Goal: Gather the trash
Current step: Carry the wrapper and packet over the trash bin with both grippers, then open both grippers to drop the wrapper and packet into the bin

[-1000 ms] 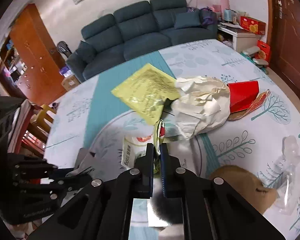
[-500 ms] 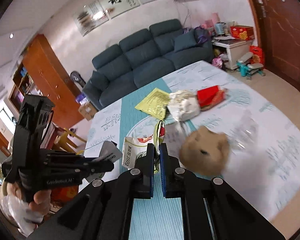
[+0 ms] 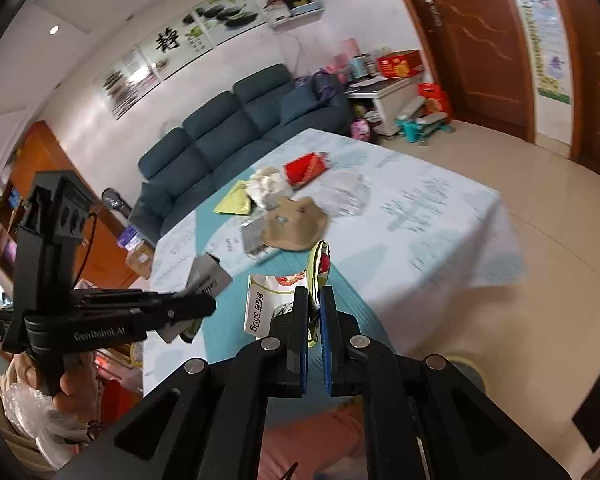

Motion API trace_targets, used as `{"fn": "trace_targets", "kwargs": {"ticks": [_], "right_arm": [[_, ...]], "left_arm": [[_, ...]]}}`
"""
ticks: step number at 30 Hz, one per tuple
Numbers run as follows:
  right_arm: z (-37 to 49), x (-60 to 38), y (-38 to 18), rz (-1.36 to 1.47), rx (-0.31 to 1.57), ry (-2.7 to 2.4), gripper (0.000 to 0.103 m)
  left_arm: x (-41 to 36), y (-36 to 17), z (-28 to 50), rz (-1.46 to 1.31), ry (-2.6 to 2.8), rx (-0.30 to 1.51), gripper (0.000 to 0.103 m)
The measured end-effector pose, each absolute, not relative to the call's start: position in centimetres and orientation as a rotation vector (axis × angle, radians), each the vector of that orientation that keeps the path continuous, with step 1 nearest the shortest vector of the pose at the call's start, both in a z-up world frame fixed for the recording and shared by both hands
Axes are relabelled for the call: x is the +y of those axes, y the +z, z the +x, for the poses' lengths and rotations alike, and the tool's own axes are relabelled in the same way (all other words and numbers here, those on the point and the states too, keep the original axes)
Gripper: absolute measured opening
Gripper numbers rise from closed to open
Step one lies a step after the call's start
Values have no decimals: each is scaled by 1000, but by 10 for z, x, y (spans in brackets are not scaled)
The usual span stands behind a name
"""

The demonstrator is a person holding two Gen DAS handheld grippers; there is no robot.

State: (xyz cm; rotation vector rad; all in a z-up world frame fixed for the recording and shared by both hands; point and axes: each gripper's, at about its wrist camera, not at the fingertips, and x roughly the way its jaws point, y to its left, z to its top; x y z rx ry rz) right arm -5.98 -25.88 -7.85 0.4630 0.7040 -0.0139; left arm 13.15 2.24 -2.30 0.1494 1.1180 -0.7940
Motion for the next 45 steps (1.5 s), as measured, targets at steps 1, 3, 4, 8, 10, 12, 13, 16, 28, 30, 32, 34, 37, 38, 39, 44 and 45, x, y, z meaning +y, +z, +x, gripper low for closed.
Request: {"fn": "trace_targets", "kwargs": {"ticks": [1, 3, 4, 8, 10, 12, 13, 16, 28, 30, 32, 34, 37, 38, 39, 44, 45], "right_arm": [[-70, -262, -81, 469, 703, -25, 6], [-92, -269, -90, 478, 711, -54, 6], [-99, -272, -94, 481, 714, -66, 6], [-126, -287, -124, 517, 740, -119, 6], [-137, -297, -148, 539, 770, -155, 6], [-143, -305, -169, 555, 798, -183, 6], [-148, -312, -186, 568, 822, -205, 6], [-154, -329, -230, 610, 880, -252, 6], [-143, -384, -407, 679, 1136, -358, 6], [-139, -393, -426, 683, 1160, -364, 6], [-134, -400, -442, 718, 1167, -367, 6], [-128, -406, -456, 739, 1175, -363, 6], [-109, -411, -481, 769, 1210, -348, 6], [-106, -412, -489, 783, 1222, -346, 6], [-104, -414, -497, 800, 1231, -345, 6], [-97, -416, -520, 851, 1239, -342, 6], [-97, -418, -524, 863, 1237, -343, 6]], "left_arm": [[18, -23, 124, 146, -799, 1110, 11], [5, -26, 107, 143, -815, 1098, 11], [-1, -29, 98, 151, -821, 1095, 11], [-30, -53, 64, 210, -851, 1111, 11], [-47, -71, 47, 247, -864, 1131, 11], [-62, -90, 34, 290, -873, 1140, 11], [-71, -101, 26, 313, -873, 1144, 11], [-93, -133, 13, 349, -877, 1165, 11], [-173, -295, 8, 496, -811, 1335, 11], [-182, -318, 14, 506, -799, 1372, 11], [-190, -336, 20, 518, -787, 1390, 11], [-198, -354, 26, 536, -769, 1407, 11], [-208, -380, 37, 559, -747, 1436, 12], [-212, -388, 42, 569, -738, 1441, 12], [-214, -397, 46, 582, -727, 1447, 12], [-217, -432, 67, 599, -691, 1475, 17], [-217, -436, 69, 594, -684, 1479, 18]]}}
